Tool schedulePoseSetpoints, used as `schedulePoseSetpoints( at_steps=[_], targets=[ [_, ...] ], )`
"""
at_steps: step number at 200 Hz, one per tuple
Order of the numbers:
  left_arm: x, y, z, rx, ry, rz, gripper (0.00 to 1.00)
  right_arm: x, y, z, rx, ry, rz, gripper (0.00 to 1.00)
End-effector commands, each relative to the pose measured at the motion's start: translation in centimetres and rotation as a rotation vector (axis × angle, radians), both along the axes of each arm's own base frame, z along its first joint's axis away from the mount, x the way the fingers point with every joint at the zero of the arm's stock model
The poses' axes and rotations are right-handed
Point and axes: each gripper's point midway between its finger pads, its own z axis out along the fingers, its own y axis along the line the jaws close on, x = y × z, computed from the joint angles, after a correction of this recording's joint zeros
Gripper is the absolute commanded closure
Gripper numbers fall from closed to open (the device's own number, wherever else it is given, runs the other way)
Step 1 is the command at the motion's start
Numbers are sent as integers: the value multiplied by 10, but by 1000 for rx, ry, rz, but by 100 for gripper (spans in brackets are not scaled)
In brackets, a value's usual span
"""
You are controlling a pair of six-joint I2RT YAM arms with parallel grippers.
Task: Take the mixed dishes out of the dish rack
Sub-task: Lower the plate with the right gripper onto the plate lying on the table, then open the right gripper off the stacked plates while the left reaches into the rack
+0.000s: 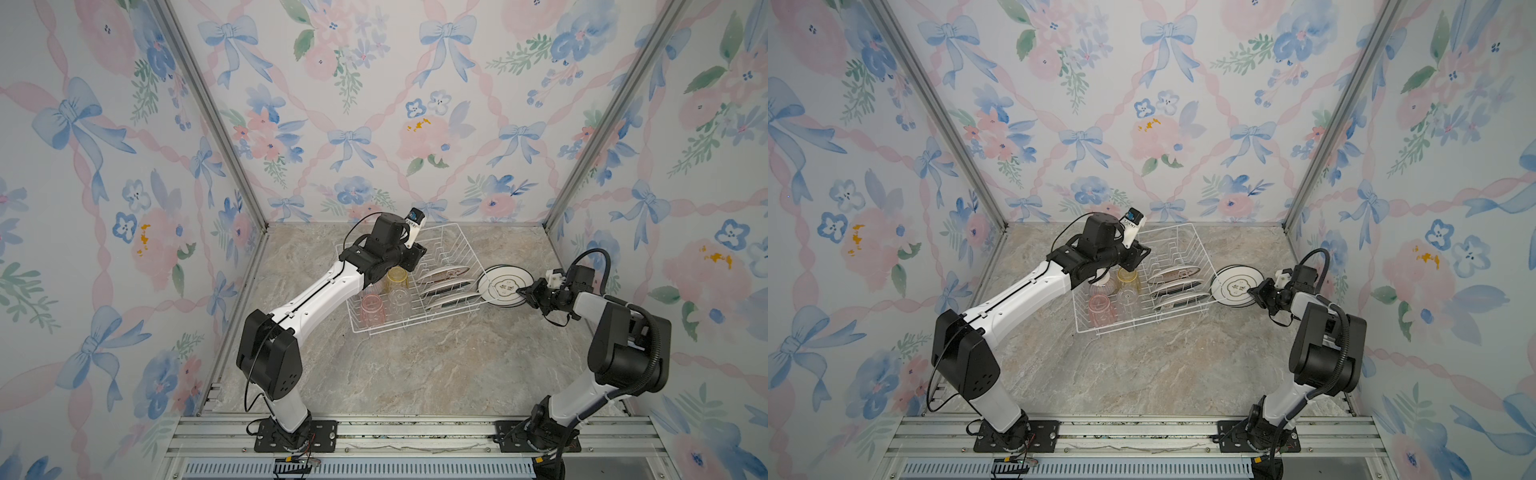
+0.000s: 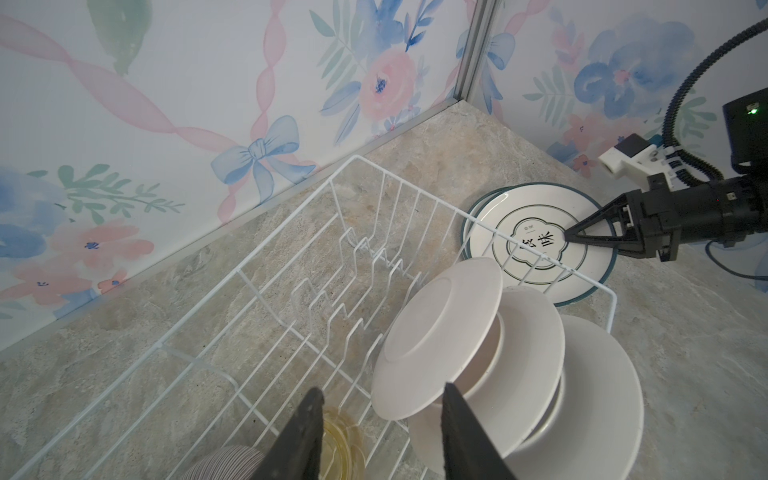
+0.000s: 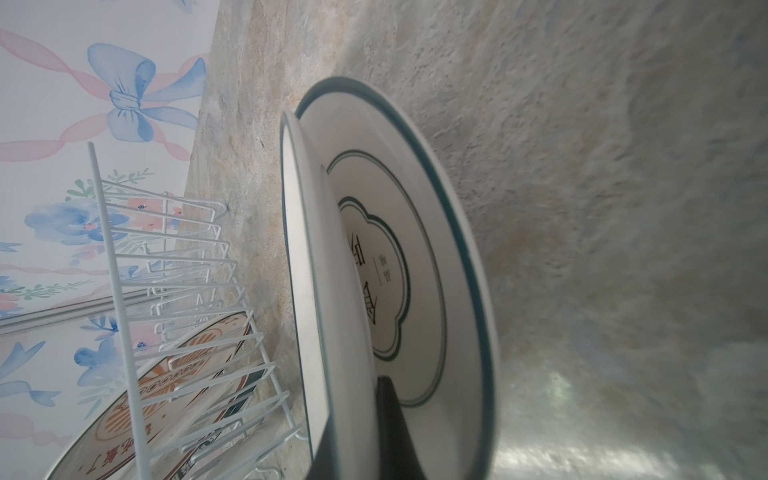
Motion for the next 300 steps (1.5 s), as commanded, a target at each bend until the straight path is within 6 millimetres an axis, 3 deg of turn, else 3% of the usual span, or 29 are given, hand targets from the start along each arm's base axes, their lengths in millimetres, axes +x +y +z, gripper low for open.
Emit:
schedulePoseSetpoints(
  at_steps=[1,93,174,300],
  targets=[
    [-5,-4,-7,11,13,-31,57,-6,-3,-6,-41,49,10,81],
    [-9,-6,-11,8,26,-51,58,-24,-13,-12,-142,144,22,55],
    [-11,-6,-18,12,41,-63,58,-45,-22,-22,-306,278,78,50],
    [-19,-4,-35,46,84,-83,58,-21,-4,-26,-412,316,155,47]
  ],
)
